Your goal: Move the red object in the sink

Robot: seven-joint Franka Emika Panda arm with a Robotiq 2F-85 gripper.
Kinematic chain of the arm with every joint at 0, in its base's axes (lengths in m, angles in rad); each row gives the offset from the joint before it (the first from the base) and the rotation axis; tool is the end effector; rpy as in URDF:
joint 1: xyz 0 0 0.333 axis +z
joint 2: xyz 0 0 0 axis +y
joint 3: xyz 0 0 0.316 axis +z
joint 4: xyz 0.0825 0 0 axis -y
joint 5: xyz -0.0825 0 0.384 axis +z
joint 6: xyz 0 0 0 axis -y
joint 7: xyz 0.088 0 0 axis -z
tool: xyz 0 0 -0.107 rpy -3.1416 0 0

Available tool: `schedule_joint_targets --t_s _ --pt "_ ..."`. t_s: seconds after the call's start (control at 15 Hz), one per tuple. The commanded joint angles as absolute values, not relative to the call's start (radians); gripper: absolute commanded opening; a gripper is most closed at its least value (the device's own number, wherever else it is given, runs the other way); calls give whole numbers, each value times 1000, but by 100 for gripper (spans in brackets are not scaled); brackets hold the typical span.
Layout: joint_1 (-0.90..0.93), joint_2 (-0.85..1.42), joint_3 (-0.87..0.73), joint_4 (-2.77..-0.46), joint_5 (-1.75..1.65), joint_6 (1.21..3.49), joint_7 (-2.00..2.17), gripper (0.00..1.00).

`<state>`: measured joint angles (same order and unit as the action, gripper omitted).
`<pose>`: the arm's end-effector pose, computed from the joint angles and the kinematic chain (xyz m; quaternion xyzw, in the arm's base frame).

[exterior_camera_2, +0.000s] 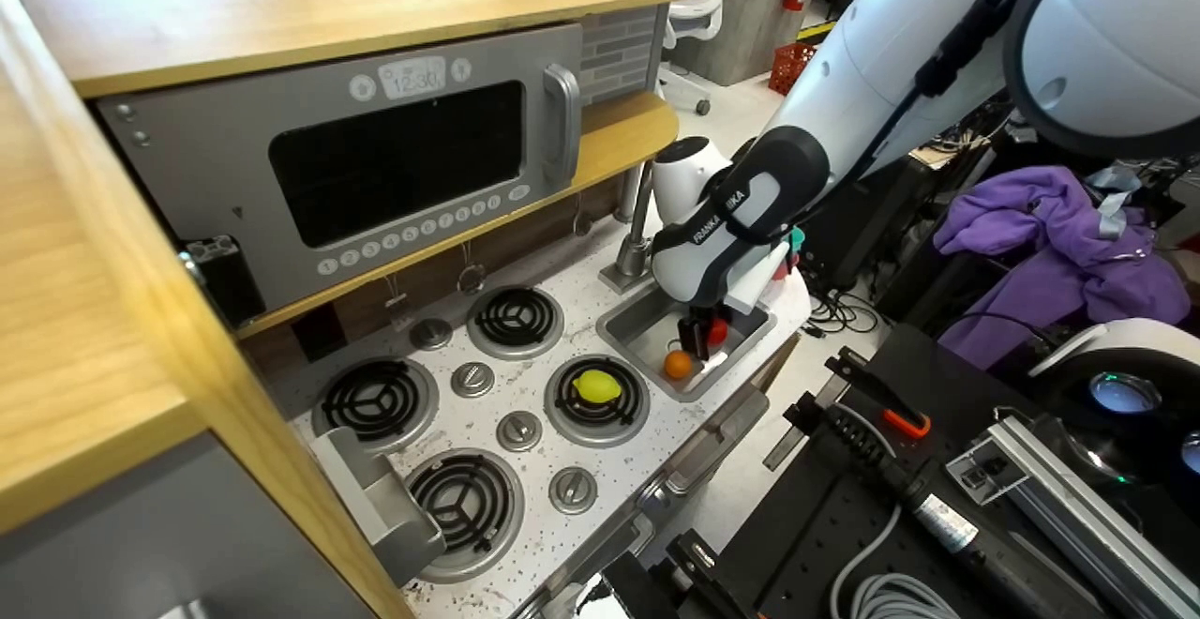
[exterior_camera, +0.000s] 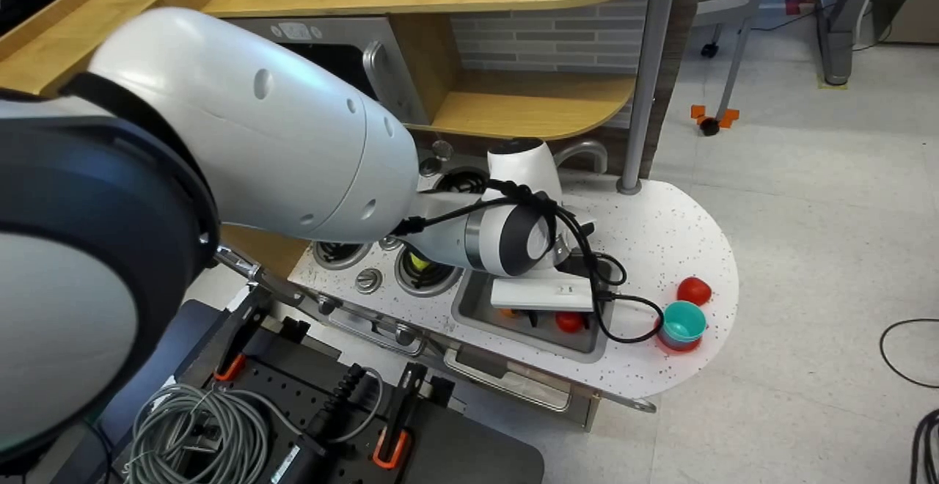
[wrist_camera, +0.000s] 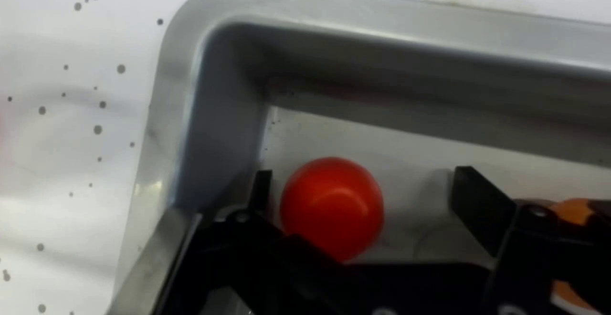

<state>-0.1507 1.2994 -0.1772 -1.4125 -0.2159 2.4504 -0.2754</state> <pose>0.5939 -0.1947 -0.0938 0.9737 0.1174 -0.1643 0.1056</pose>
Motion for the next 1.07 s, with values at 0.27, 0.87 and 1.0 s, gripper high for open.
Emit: schedule_joint_targets --t_s 0.27,0.87,1.0 --pt "-295 1097 -84 -1558 -181 2441 -407 100" --pt "-465 848 -6 -1796 -107 2464 -580 100" --pt "-501 782 3 -1856 -79 2480 -623 100"
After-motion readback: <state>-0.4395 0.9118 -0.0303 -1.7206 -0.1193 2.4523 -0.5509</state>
